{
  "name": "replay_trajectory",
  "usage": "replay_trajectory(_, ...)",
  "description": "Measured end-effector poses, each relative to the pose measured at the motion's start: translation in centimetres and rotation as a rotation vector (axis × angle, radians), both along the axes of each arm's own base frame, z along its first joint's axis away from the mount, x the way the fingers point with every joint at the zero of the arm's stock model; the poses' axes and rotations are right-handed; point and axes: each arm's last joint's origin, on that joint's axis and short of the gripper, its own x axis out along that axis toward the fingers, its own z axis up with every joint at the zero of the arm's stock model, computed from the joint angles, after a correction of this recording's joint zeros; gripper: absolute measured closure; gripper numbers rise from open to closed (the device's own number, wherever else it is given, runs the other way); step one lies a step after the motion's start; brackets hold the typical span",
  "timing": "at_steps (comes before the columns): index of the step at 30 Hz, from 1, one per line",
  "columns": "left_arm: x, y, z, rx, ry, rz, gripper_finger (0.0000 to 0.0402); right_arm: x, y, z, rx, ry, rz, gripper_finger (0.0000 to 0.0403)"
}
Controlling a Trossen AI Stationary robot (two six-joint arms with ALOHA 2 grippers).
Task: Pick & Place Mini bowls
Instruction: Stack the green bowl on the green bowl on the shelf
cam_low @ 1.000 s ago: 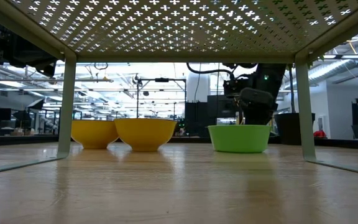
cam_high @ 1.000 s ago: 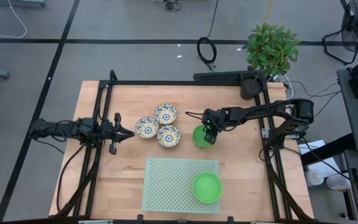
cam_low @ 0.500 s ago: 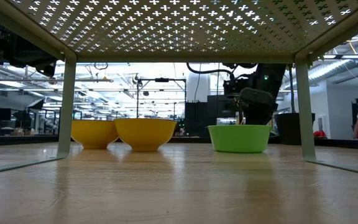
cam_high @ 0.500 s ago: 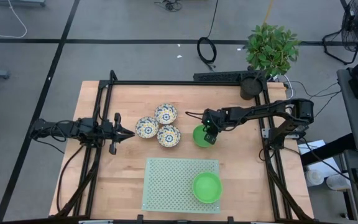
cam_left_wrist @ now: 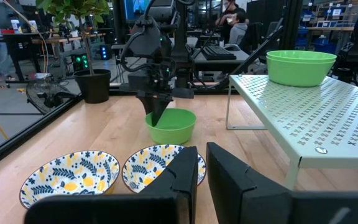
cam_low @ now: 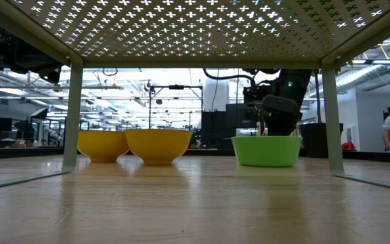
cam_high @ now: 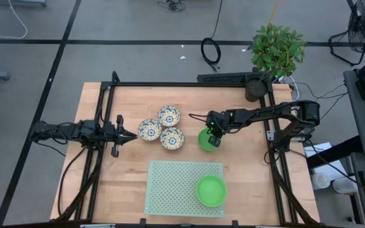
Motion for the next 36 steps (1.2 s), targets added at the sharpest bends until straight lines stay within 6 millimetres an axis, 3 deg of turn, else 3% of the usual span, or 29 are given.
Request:
replay_trajectory(5,0.0,0.0,0.0,0.0,0.0,0.0,0.0364,0.04,0.0,0.03,-0.006,-0.001,0.021,0.0399)
replay_trajectory(36,0.0,0.0,0.0,0.0,0.0,0.0,0.0364,0.09,0.0,0.05,-0.009,-0.006,0.028,0.0401)
